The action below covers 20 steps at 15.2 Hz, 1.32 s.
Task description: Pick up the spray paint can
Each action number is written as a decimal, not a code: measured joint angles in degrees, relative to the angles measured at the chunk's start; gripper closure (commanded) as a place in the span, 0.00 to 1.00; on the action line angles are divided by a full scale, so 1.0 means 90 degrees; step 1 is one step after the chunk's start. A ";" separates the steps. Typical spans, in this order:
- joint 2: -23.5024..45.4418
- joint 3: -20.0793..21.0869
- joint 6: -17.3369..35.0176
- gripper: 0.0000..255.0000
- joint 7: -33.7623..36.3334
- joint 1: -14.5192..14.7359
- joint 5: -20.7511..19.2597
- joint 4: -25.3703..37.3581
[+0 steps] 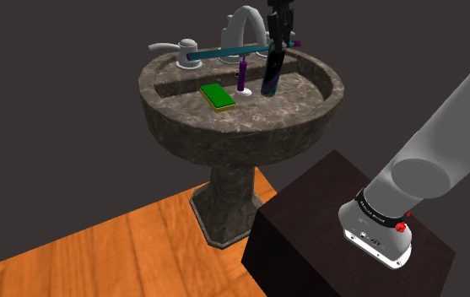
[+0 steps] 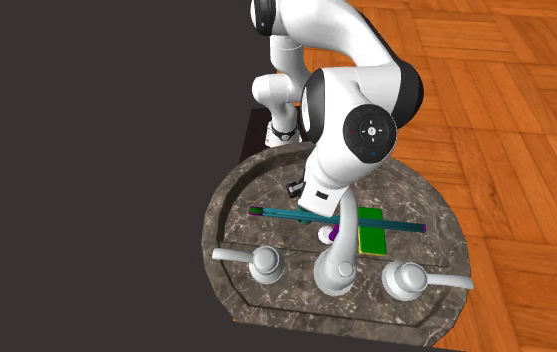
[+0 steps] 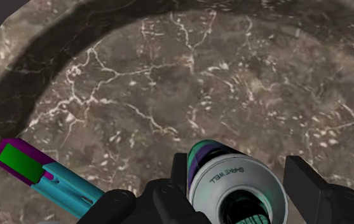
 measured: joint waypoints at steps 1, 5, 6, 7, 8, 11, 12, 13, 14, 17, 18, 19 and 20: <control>-0.0001 0.0000 0.0002 1.00 0.0000 0.0000 0.0000 -0.0001; 0.0007 -0.0003 -0.0041 1.00 -0.0011 -0.0003 -0.0001 0.0039; 0.0005 -0.0001 -0.0111 1.00 -0.0010 -0.0001 -0.0001 0.0100; 0.0034 0.0001 -0.0182 1.00 -0.0010 0.0002 -0.0001 0.0199; 0.0036 -0.0003 -0.0262 1.00 -0.0024 -0.0003 -0.0005 0.0280; 0.0112 0.0002 -0.0526 1.00 -0.0031 0.0002 -0.0010 0.0620; 0.0153 0.0005 -0.0616 1.00 -0.0032 0.0006 -0.0012 0.0751; 0.0186 0.0008 -0.0728 1.00 -0.0033 0.0009 -0.0014 0.0895; 0.0221 0.0006 -0.0814 1.00 -0.0043 0.0007 -0.0019 0.1018; 0.0314 0.0009 -0.1135 1.00 -0.0056 0.0012 -0.0029 0.1431; 0.0359 0.0007 -0.1232 1.00 -0.0069 0.0010 -0.0034 0.1573; 0.0402 0.0006 -0.1340 1.00 -0.0078 0.0010 -0.0040 0.1724; 0.0414 0.0009 -0.1393 1.00 -0.0074 0.0013 -0.0041 0.1789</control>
